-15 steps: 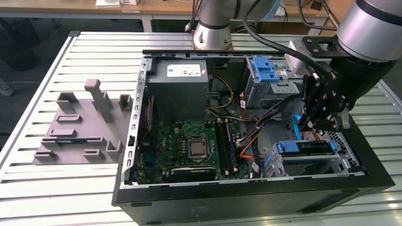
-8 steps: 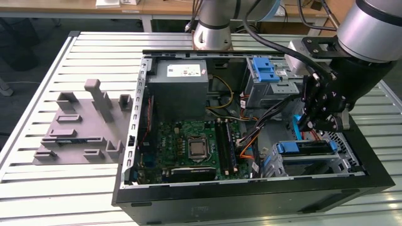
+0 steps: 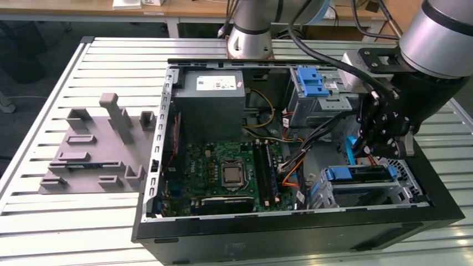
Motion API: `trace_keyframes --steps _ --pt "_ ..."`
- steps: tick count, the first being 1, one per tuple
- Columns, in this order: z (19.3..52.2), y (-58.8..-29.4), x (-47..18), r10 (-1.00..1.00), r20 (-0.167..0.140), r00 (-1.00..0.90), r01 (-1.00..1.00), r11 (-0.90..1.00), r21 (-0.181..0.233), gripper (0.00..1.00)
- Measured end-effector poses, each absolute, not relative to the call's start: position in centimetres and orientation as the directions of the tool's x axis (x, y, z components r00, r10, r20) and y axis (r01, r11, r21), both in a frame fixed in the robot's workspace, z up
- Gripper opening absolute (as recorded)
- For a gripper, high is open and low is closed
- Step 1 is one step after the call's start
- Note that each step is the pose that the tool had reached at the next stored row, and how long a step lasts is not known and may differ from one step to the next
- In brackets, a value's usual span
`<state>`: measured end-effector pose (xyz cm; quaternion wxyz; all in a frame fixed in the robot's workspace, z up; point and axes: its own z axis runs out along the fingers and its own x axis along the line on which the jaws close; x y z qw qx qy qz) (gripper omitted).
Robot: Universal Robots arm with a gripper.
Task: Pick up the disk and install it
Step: 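Insert the second disk wire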
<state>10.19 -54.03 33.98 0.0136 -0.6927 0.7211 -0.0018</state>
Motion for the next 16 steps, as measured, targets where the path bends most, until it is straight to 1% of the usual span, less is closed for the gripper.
trace_keyframes --steps 12,16 --pt "33.65 -55.05 10.31 -0.999 -0.017 -0.04 -0.999 0.04 -0.022 0.16" --pt "33.62 -55.06 10.32 -0.999 0.002 -0.04 -0.999 0.04 -0.022 0.16"
